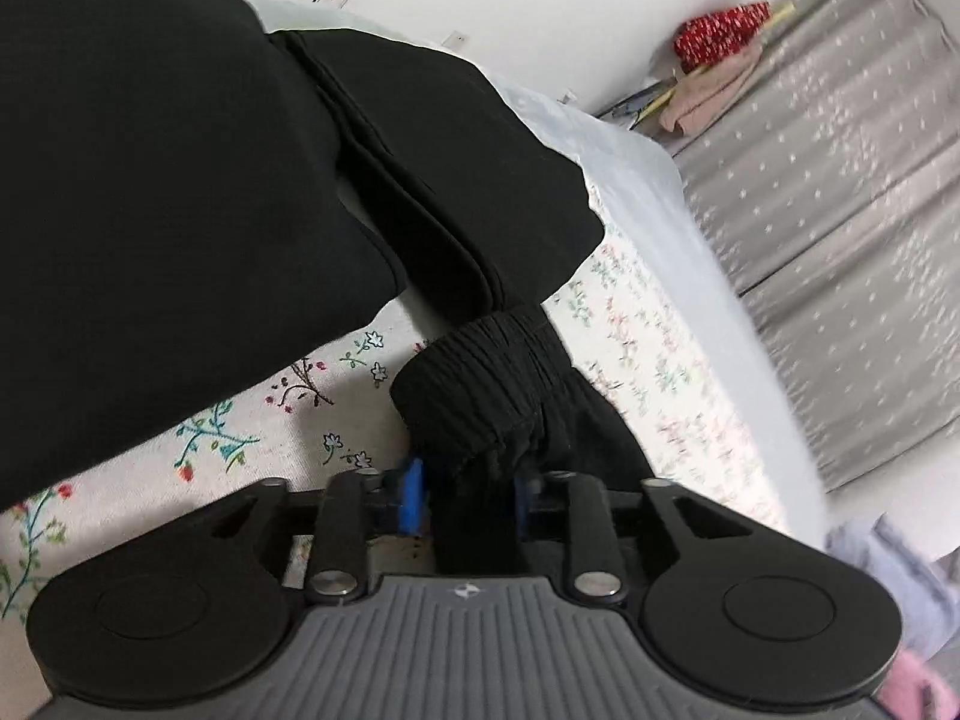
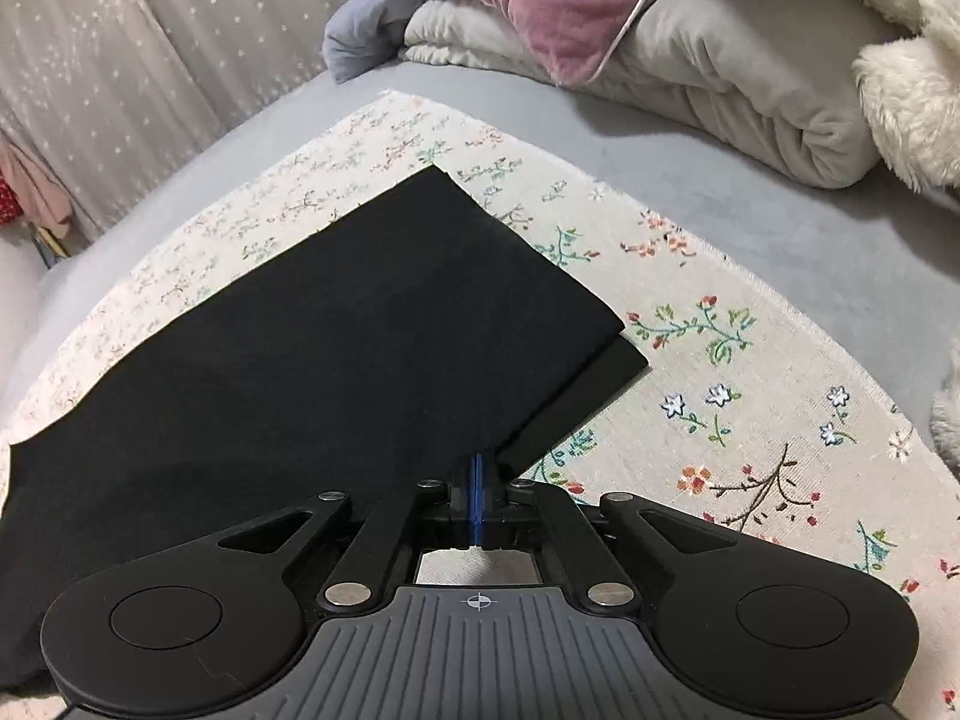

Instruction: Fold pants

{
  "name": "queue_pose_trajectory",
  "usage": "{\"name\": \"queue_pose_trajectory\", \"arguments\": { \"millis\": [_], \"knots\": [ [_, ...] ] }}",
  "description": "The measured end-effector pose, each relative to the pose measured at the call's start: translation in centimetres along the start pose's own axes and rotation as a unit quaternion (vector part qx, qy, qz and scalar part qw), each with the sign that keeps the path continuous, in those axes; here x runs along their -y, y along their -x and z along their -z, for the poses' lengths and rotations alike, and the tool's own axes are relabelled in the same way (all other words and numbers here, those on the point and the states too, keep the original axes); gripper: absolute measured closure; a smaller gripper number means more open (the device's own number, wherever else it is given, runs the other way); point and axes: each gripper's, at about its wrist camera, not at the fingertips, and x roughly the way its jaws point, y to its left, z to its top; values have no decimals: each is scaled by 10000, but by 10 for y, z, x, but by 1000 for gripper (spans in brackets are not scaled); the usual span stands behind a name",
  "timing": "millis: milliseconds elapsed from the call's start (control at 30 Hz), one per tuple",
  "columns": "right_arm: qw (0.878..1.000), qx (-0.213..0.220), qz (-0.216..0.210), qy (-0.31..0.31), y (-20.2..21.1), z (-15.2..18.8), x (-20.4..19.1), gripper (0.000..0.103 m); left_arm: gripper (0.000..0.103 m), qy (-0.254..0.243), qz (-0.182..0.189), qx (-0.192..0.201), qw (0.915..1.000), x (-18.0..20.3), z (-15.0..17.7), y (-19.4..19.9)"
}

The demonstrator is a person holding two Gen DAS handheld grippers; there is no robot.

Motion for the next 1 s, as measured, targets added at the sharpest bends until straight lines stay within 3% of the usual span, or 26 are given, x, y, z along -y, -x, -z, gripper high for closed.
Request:
{"name": "queue_pose_trajectory", "arguments": {
  "millis": [33,67,100,167,200,300,367,433,500,533,567,600,633,667,733,833,933,1000],
  "knots": [
    [9998,15,-102,-191,4,-1,6,102,35,15,-21,-6,10000,0,1,7],
    [9991,51,-217,-371,9,-2,13,90,25,21,-75,-12,10000,0,3,14],
    [9981,129,-280,-528,16,-3,20,87,22,21,-138,-47,9999,1,3,16],
    [9958,365,-335,-766,30,-2,36,56,19,93,-234,-184,9995,-2,6,19],
    [9948,449,-318,-861,35,-2,44,50,19,149,-232,-276,9992,-4,8,18],
    [9907,517,-414,-1187,40,-2,66,47,16,269,5,-642,9976,-1,17,3],
    [9848,404,-699,-1537,30,-5,76,47,7,193,131,-953,9952,5,24,-15],
    [9808,246,-916,-1703,12,-8,76,47,5,23,73,-856,9963,13,29,-24],
    [9798,342,-846,-1777,-1,-12,73,48,5,-140,26,-609,9980,20,32,-28],
    [9790,409,-820,-1820,-4,-14,71,48,15,-175,54,-511,9985,21,33,-28],
    [9793,443,-751,-1825,-7,-17,68,49,42,-257,37,-466,9986,24,34,-30],
    [9818,450,-608,-1744,-10,-21,63,54,63,-348,-126,-446,9983,26,35,-32],
    [9864,410,-375,-1547,-13,-25,56,82,82,-380,-234,-450,9980,27,34,-34],
    [9910,297,-199,-1293,-18,-29,50,102,83,-261,-178,-407,9987,24,32,-33],
    [9938,386,-88,-1038,-11,-36,45,101,84,43,-31,-321,9995,23,30,-21],
    [9925,1020,-207,-646,29,-44,35,102,84,-229,-13,-101,9997,37,34,5],
    [9871,1596,120,61,63,-39,24,102,83,-684,-491,-156,9963,46,46,3],
    [9861,1556,458,348,57,-32,29,102,81,-572,-830,-571,9933,37,49,-15]
  ]
}}
